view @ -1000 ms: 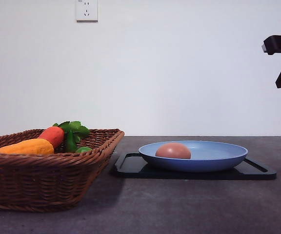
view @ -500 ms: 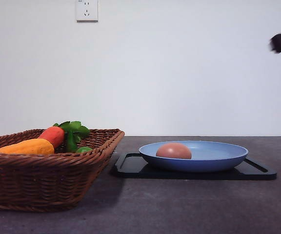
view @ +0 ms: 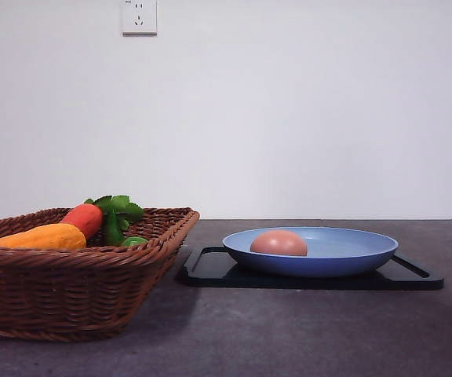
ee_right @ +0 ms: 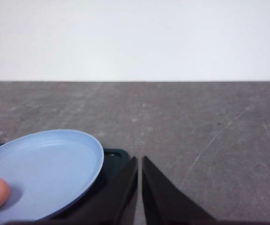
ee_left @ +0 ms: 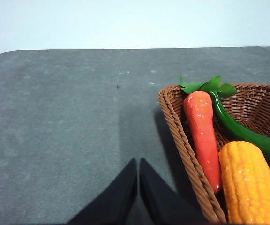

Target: Transfer egg from basket to plate and serve

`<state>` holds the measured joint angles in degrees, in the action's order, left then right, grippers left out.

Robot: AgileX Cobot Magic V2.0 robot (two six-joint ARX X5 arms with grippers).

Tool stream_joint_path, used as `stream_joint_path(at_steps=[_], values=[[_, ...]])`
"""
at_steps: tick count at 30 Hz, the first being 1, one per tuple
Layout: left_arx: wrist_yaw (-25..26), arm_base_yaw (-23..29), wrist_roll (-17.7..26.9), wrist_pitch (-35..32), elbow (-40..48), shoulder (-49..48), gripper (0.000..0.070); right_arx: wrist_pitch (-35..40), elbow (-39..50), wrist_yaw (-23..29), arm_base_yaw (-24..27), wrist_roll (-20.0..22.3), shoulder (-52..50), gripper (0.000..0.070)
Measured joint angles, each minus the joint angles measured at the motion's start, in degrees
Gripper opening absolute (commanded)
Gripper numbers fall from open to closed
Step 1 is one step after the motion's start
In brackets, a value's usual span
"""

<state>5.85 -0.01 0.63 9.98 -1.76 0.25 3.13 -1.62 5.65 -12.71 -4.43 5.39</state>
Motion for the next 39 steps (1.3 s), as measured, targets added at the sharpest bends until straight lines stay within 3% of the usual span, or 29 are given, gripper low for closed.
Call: stream_joint_path(at_steps=[5, 12, 39], values=[[0.00, 0.00, 0.00, 0.02, 0.00, 0.00, 0.0000, -5.37, 0.66, -3.99, 4.02, 0.25, -4.93, 0.0000], [0.02, 0.00, -0.01, 0.02, 0.00, 0.00, 0.0000, -12.73, 0.69, -4.76, 6.35, 0.59, -5.20, 0.0000], [0.00, 0.00, -0.01, 0.00, 0.00, 0.00, 0.0000, -12.72, 0.69, -6.71, 6.41, 0.13, -5.14, 0.0000]])
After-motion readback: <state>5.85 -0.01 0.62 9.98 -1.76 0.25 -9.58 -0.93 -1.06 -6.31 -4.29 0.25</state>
